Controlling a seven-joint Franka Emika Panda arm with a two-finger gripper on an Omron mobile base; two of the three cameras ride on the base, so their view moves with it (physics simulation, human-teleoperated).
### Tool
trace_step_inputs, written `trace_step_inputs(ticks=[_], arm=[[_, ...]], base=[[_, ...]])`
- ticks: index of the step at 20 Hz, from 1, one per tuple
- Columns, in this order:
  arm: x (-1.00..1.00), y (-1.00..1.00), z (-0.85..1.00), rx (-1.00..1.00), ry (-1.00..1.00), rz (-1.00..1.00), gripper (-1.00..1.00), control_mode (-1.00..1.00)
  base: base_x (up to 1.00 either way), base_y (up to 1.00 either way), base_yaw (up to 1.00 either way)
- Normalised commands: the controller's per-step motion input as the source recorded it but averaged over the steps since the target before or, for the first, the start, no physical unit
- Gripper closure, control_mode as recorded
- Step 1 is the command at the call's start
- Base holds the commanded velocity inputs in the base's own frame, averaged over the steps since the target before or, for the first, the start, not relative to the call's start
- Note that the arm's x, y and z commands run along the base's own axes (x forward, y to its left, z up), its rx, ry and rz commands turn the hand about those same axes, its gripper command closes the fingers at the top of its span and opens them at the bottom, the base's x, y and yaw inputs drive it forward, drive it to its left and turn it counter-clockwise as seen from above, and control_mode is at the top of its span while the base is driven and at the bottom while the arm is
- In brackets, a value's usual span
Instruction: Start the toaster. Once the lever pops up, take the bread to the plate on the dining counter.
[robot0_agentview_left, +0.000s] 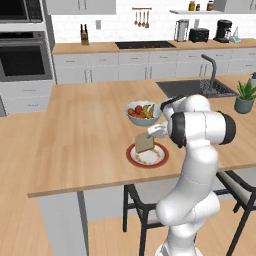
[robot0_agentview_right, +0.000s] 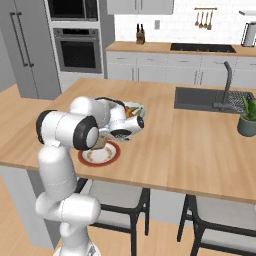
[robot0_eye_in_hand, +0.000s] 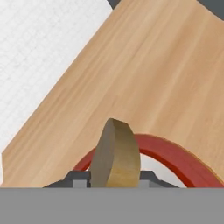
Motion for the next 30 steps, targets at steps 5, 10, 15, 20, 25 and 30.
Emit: trace_step_inputs(ticks=[5, 10, 15, 20, 25, 30], arm=[[-0.15, 0.14, -0.13, 0.0, 0.0, -0.07, -1.0, -1.0], [-0.56, 0.0, -0.02, 0.0, 0.0, -0.13, -1.0, -1.0], [-0.69, 0.0, 0.03, 0.0, 0.0, -0.16, -1.0, -1.0], [-0.27, 0.0, 0.37, -0.04, 0.04, -0.17, -1.0, -1.0], [-0.2, -0.01, 0.45, -0.05, 0.18, -0.14, -1.0, -1.0], [-0.03, -0.02, 0.15, -0.12, 0.32, -0.14, -1.0, -1.0]], base=[[0.0, 0.0, 0.0], [0.0, 0.0, 0.0], [0.0, 0.0, 0.0], [0.0, 0.0, 0.0], [0.0, 0.0, 0.0], [0.0, 0.0, 0.0]])
